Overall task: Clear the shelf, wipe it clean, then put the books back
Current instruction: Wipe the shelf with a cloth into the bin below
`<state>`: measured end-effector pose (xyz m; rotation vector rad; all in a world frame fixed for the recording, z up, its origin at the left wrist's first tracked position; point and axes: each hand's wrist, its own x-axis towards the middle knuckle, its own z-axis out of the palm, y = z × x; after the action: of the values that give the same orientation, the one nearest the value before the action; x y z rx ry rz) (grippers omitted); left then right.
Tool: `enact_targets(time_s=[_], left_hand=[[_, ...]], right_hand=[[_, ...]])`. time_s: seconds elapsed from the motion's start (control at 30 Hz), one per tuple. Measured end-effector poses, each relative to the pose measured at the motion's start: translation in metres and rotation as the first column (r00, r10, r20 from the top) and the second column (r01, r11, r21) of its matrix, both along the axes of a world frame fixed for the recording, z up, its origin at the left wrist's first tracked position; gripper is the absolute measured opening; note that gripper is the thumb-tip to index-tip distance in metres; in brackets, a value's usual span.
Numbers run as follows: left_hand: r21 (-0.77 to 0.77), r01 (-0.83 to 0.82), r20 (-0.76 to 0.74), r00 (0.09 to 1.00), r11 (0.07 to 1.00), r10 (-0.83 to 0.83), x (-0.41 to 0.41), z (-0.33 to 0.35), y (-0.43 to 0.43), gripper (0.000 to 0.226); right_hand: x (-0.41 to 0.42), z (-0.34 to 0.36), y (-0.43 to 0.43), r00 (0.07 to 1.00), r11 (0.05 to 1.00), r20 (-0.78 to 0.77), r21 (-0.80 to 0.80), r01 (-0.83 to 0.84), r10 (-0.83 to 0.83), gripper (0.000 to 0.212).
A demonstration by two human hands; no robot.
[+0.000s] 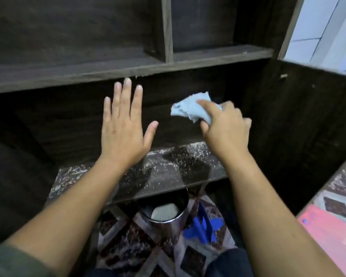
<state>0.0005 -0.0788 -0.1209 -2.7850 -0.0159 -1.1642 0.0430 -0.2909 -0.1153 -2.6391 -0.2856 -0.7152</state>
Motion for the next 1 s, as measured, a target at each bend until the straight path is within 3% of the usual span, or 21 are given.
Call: enact_targets(time_s=[0.1,0.2,0.37,0.47,0.7,0.8,0.87,1.0], left_hand=[[-0.069,0.052,-0.113,0.992,0.996,-0.059,-0.021,-0.069,-0.008,0.075],[-0.087,0.102,-0.267,0.956,0.991,-0.122,-0.033,-0.138,-0.019,0.074],[-0.005,0.154,-0.491,0.86,0.988,-0.136,-0.041,-0.226,-0.03,0.071],[0.024,0.19,-0.573,0.807,0.982,-0.142,-0.039,-0.269,-0.033,0.068],[0.17,0.233,-0.566,0.818,0.958,-0.098,-0.028,-0.335,-0.028,0.042],[0.046,0.126,-0.695,0.717,0.991,-0.059,-0.025,-0.353,-0.027,0.038],[0.028,0.092,-0.763,0.645,0.995,-0.038,-0.022,-0.354,-0.025,0.014],[0.004,-0.04,-0.884,0.467,0.999,0.023,-0.017,-0.356,-0.022,0.03]], right_hand=[[-0.006,-0.066,0.001,0.975,1.0,-0.22,0.021,0.019,-0.014,0.052],[-0.008,-0.118,-0.001,0.952,0.993,-0.304,0.098,0.061,-0.028,0.058],[0.006,-0.166,-0.002,0.946,0.968,-0.322,0.247,0.047,0.036,0.067],[0.026,-0.176,0.002,0.959,0.977,-0.284,0.21,0.048,0.014,0.062],[0.038,-0.2,0.011,0.971,0.999,-0.239,0.042,-0.004,0.014,0.065],[0.039,-0.202,0.012,0.976,0.999,-0.213,0.035,-0.041,0.047,0.066],[0.038,-0.202,0.013,0.98,0.998,-0.189,0.044,-0.052,0.059,0.067],[0.036,-0.199,0.012,0.983,0.995,-0.168,0.076,-0.064,0.076,0.069]])
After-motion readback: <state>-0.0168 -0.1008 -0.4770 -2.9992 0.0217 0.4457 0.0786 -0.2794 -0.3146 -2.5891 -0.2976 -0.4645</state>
